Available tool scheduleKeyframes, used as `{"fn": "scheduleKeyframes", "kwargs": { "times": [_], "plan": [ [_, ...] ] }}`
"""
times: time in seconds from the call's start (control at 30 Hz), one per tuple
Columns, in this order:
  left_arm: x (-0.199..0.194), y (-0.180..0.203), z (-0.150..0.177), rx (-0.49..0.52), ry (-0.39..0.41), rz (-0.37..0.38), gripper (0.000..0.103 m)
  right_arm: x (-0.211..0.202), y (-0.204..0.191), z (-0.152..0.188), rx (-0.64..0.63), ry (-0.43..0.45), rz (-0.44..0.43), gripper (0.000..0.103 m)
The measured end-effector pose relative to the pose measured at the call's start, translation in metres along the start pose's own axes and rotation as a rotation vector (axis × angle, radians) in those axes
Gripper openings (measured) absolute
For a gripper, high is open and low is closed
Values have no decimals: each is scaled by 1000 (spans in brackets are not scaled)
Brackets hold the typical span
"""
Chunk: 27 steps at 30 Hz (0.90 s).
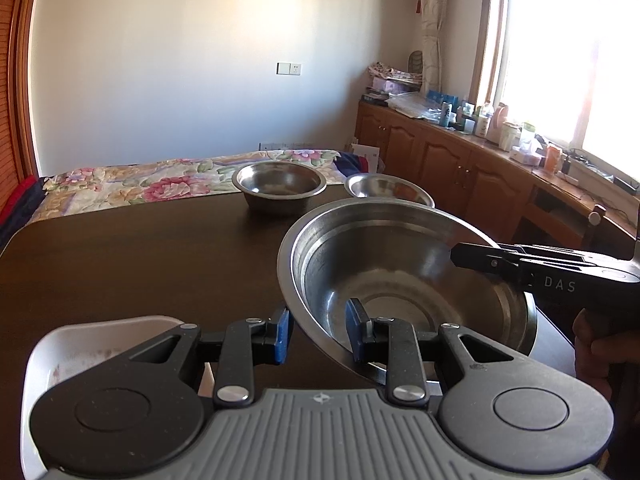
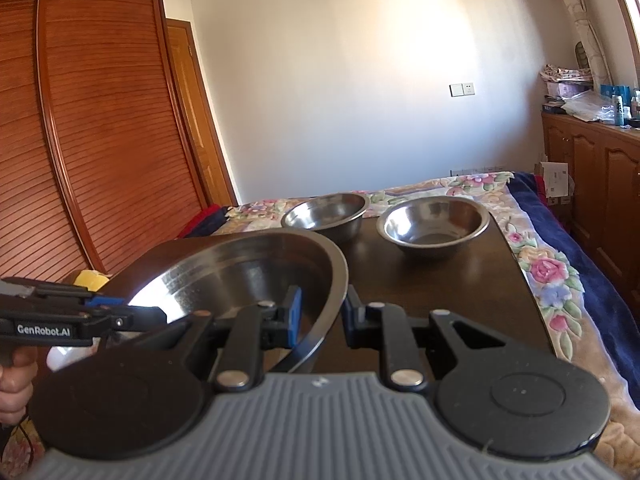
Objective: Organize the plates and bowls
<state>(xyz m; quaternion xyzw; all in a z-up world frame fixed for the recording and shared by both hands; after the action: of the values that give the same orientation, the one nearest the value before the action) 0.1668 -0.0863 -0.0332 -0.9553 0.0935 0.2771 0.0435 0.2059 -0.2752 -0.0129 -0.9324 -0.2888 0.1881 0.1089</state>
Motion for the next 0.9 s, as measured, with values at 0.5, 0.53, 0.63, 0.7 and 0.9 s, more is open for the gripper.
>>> {"fn": "scheduleKeyframes", "kwargs": {
  "times": [0.5,0.53,0.63,0.7,0.9],
  "plan": [
    [-7,5,26,5,-20,-14,30,-6,-4,24,14,-32,14,23],
    [-6,5,27,5,-22,-15,30,-6,-5,25,13,-30,15,23],
    [-4,5,29,6,-28,-16,30,-5,-5,28,12,-35,18,23],
    [-2,5,31,6,-34,-16,30,-4,-4,29,16,-39,19,23],
    [4,7,31,8,-44,-16,30,-2,-2,32,22,-44,26,23]
  ]
}}
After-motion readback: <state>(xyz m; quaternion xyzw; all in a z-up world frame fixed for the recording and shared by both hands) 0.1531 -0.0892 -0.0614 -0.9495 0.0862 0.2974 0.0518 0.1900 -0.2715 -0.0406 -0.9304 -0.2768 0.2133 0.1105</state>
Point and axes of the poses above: each gripper's, at about its wrist camera, not at the fingertips, and x roughly the way its jaws point, y to its right, z to its underside, the point moved 5 cm from there along x, roughly the way its jaws point, and after that the axes turned 14 degrees about -z, right-handed, at the moved point
